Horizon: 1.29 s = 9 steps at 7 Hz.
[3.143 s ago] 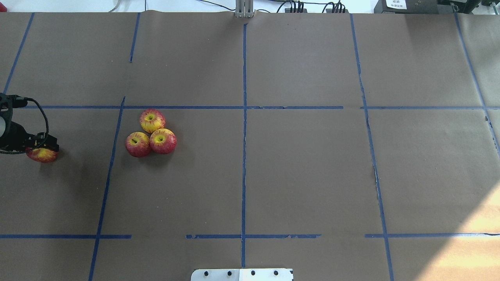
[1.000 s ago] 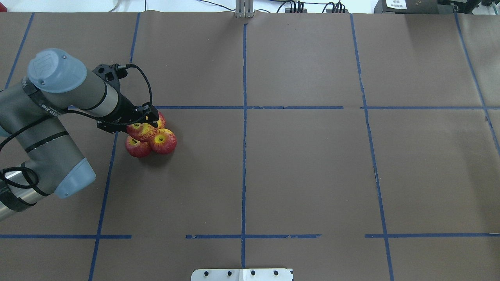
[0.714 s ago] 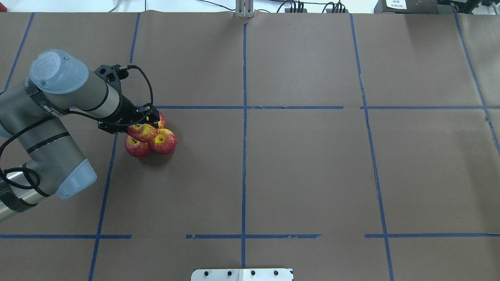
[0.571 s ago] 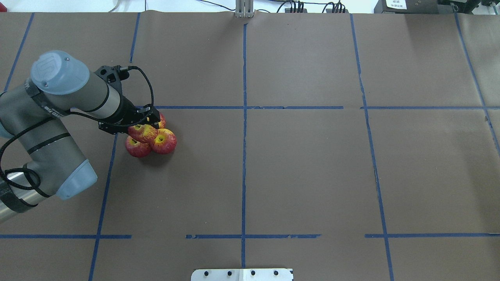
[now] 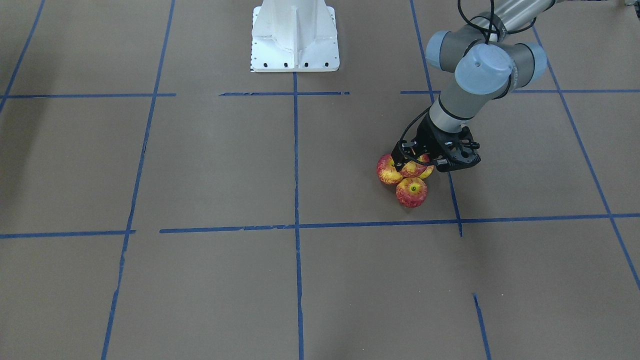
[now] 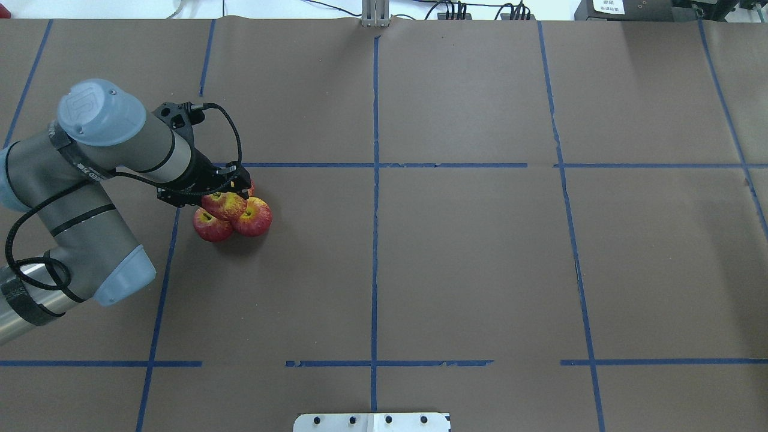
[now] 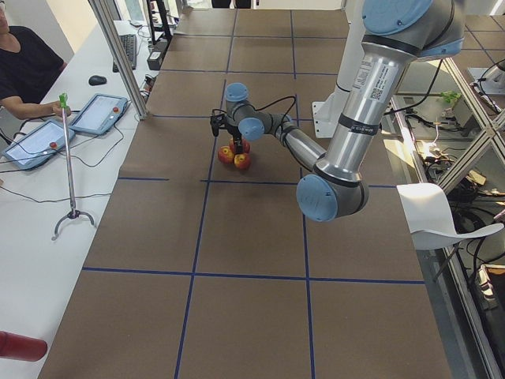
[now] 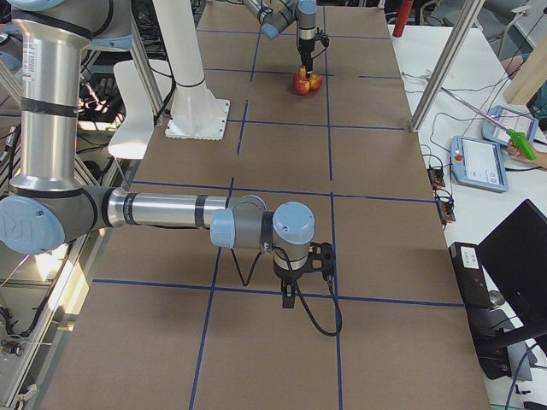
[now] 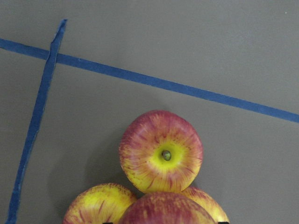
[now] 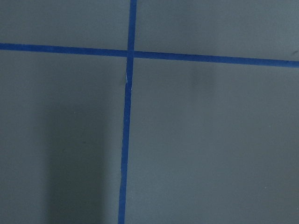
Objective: Stack apples
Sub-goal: 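Lower the held apple onto the top of the cluster with the left gripper, then open the left gripper and raise it away from the stacked apples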
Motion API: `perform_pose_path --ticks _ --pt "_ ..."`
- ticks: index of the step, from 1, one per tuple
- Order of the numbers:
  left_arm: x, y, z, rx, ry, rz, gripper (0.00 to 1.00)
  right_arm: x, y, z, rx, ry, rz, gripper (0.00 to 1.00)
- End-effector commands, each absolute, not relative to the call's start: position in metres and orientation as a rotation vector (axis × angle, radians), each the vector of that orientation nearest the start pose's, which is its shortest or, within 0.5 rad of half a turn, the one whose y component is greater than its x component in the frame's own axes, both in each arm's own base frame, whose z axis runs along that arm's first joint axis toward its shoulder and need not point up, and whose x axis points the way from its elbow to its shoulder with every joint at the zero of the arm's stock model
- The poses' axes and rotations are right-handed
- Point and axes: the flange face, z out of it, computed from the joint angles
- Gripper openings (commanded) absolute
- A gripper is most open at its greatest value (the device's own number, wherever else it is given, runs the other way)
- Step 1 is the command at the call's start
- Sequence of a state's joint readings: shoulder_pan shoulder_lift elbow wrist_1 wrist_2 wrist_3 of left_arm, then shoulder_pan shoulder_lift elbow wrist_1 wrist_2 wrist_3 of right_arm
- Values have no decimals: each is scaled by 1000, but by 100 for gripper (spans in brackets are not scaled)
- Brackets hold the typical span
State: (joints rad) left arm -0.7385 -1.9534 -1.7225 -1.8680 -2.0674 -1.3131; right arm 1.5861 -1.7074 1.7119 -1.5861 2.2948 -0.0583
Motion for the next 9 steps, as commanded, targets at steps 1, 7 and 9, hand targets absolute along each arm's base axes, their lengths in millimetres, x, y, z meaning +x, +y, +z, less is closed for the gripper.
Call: perform_pose_path --ticks 1,7,9 --pt "406 -485 343 -21 938 -239 100 74 -432 657 16 -724 -37 100" --pt "300 -507 292 109 943 -269 100 74 -432 657 16 -724 -37 100" --pt "240 -510 310 172 884 -214 100 74 -432 657 18 -724 -38 100"
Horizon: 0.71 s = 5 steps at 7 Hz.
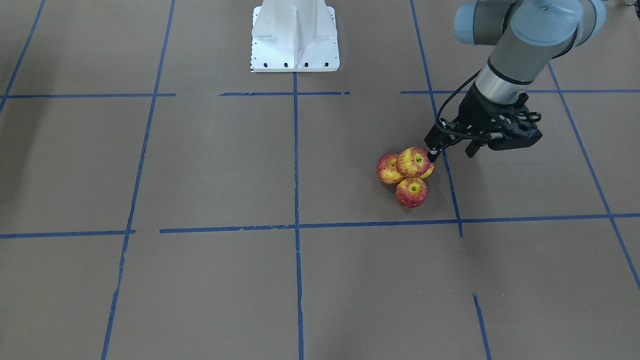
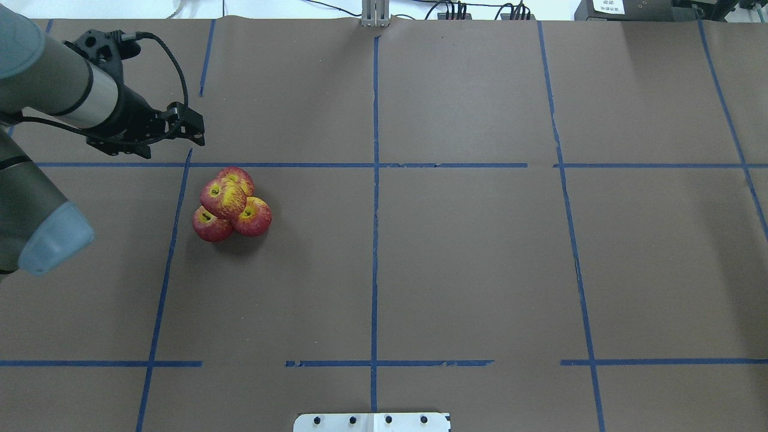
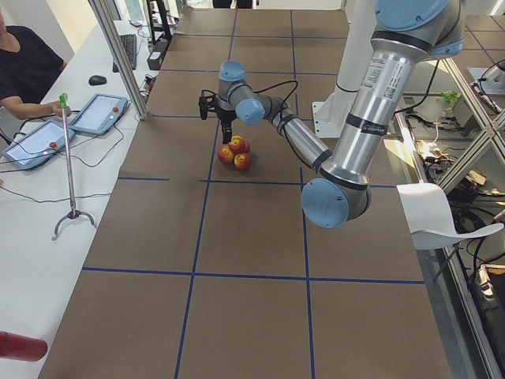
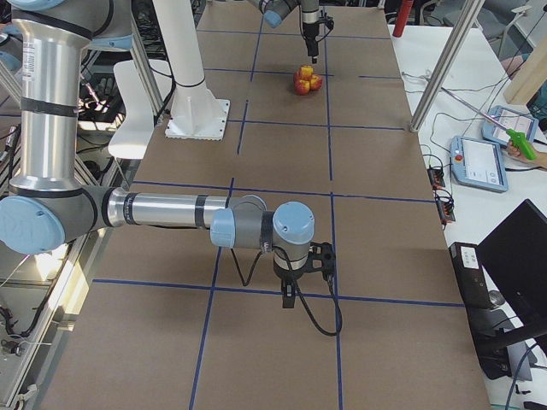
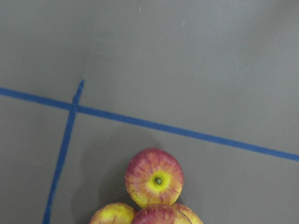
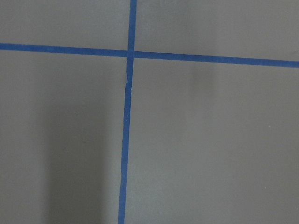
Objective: Stack apples
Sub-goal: 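Open the left gripper and raise it away from the stacked apples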
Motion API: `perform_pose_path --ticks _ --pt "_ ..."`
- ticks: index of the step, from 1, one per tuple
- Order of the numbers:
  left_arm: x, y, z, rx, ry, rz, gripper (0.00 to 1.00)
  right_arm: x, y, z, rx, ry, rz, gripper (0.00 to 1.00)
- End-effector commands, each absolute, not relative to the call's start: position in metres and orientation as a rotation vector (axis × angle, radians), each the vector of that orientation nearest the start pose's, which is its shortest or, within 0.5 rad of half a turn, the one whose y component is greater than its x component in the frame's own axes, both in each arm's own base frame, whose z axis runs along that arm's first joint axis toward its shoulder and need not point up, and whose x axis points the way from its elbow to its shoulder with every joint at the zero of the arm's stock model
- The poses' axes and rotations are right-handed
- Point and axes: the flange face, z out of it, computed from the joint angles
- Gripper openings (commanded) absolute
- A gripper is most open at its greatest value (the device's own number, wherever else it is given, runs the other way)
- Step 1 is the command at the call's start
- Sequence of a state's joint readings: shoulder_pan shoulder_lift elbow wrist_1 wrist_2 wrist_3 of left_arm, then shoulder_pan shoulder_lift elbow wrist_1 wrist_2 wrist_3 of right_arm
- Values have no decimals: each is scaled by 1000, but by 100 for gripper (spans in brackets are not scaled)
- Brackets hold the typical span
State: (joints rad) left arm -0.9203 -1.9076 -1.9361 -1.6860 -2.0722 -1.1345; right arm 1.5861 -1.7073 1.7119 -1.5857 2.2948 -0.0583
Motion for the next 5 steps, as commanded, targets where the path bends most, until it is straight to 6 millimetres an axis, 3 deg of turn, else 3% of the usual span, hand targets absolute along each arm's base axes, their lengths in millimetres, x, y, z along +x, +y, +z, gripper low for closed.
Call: perform_pose_path --ticks 1,2,4,5 --pt "187 -520 341 222 833 -178 100 74 -432 657 16 -724 -37 100" --pt "157 -514 377 215 812 -82 100 74 -432 657 16 -724 -37 100" --pt "54 -494 474 220 772 89 100 74 -432 657 16 -724 -37 100" --pt "8 -490 534 213 736 158 100 74 -432 657 16 -724 -37 100"
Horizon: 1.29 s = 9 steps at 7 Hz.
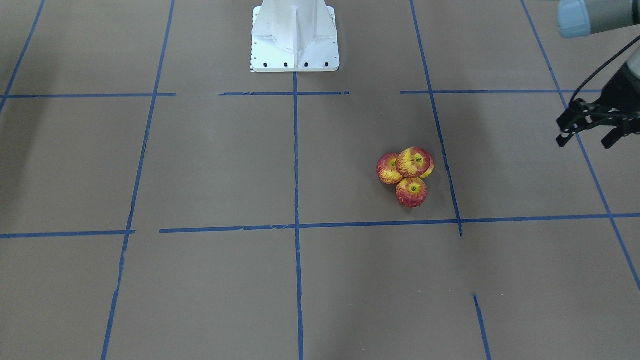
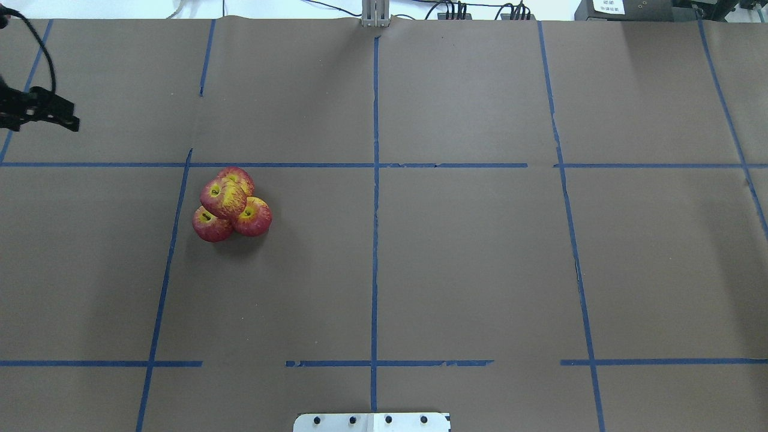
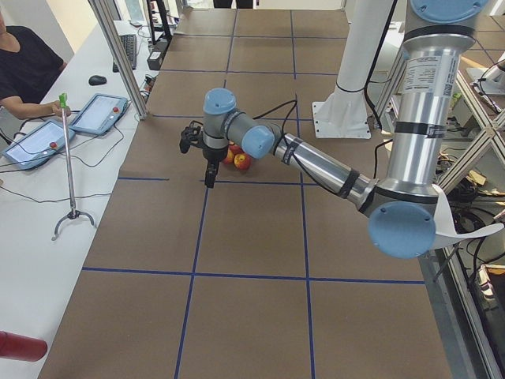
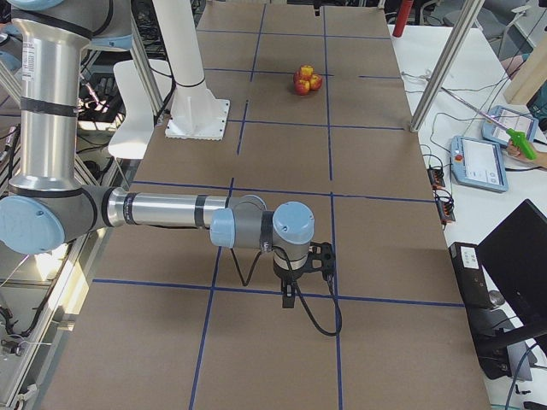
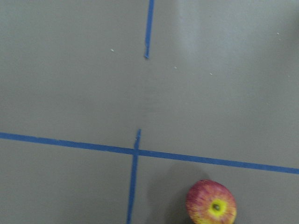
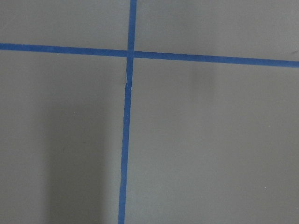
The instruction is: Stack apples
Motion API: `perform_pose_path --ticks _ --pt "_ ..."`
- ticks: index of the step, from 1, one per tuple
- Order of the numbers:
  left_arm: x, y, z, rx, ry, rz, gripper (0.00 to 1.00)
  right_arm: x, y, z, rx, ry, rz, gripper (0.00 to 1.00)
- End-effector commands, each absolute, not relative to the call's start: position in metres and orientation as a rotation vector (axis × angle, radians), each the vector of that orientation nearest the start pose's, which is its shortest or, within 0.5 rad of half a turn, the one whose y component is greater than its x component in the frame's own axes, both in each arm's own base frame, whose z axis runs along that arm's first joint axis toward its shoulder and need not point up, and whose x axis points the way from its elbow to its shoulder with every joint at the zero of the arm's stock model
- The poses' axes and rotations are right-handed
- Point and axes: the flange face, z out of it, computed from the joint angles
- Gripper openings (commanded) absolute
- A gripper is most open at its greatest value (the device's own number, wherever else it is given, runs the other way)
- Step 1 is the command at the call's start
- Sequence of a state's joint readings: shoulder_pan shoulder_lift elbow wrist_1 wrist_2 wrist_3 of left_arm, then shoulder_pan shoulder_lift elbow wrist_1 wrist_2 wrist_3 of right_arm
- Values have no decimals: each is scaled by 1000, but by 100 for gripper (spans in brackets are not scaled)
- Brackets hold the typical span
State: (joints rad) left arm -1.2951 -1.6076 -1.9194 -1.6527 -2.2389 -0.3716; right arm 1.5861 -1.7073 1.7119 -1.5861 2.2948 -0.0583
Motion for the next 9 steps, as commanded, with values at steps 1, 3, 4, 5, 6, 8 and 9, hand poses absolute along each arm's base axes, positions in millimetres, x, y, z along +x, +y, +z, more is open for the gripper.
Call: perform_pose_path --ticks 1,3,4,5,6,8,9 --pt "-49 -482 590 213 702 189 100 74 -432 657 18 -724 -38 100" --pt "-125 -457 669 159 692 180 100 74 -432 657 18 -724 -38 100" --pt "-123 -452 668 101 705 156 100 74 -432 657 16 -724 -37 100" --pt "-122 -443 676 84 710 145 100 74 -432 657 18 -724 -38 100" --pt "-122 -439 678 81 709 143 100 74 -432 657 18 -724 -38 100" --pt "-120 -440 678 59 711 95 100 74 -432 657 16 -724 -37 100" --pt "-120 -440 678 66 709 104 100 74 -432 657 18 -724 -38 100"
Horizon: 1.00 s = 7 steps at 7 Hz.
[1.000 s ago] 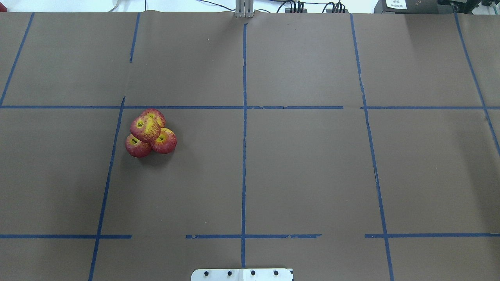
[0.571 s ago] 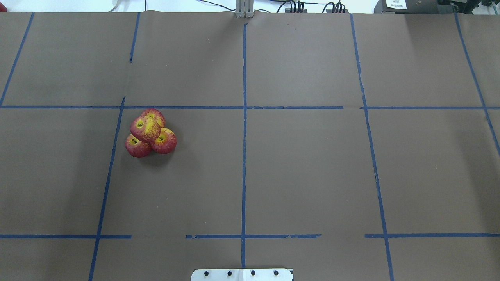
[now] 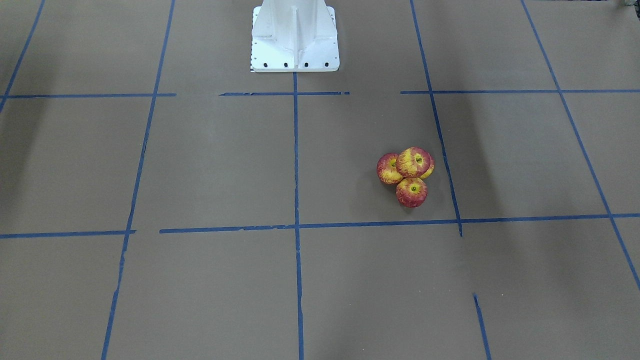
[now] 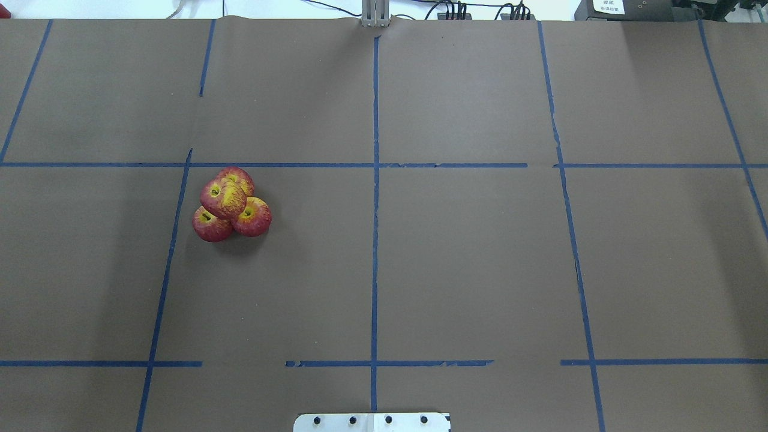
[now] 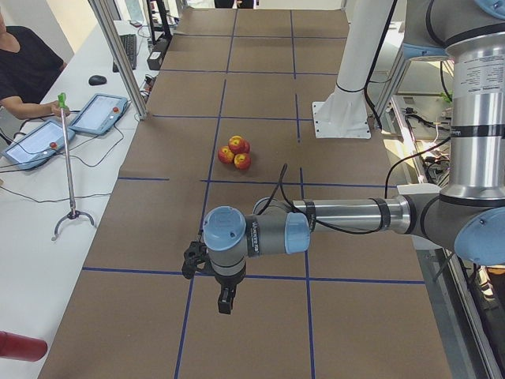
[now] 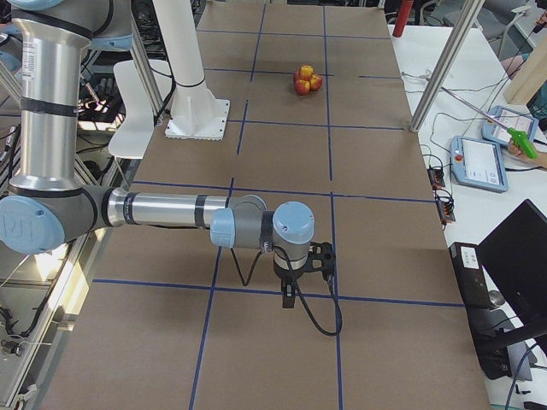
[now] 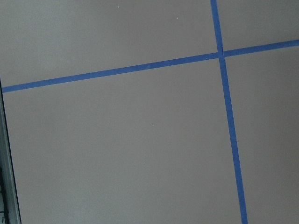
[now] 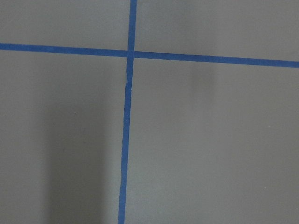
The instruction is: Stack apples
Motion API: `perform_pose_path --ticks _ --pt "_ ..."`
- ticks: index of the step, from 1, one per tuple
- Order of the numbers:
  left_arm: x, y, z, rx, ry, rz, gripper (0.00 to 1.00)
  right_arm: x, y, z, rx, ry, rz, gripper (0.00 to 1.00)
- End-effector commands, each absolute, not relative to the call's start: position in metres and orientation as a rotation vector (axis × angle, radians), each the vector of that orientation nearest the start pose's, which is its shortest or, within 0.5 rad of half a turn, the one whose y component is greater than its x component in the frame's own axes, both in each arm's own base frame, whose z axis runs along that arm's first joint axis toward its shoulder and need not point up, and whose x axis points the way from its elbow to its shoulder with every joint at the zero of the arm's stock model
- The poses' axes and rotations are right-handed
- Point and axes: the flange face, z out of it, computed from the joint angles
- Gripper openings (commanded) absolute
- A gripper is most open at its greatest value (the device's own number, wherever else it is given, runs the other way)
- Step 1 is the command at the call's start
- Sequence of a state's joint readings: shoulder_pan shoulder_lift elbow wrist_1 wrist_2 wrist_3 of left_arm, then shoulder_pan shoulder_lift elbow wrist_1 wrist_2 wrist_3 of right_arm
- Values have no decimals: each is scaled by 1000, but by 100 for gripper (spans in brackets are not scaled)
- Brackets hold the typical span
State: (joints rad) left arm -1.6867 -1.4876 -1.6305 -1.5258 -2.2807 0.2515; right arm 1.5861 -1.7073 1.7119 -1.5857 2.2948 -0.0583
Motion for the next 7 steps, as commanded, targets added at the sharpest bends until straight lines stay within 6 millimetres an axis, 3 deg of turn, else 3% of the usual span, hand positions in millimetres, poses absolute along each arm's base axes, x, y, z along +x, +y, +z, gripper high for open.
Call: perform_pose_path --ticks 1,3,7 --pt "-120 -439 677 64 707 104 100 74 -432 657 18 -724 -38 100" --pt "-119 -424 690 39 713 90 100 74 -432 657 16 -724 -37 100" --pt "-118 -430 681 39 710 97 100 74 -432 657 18 -724 -38 100"
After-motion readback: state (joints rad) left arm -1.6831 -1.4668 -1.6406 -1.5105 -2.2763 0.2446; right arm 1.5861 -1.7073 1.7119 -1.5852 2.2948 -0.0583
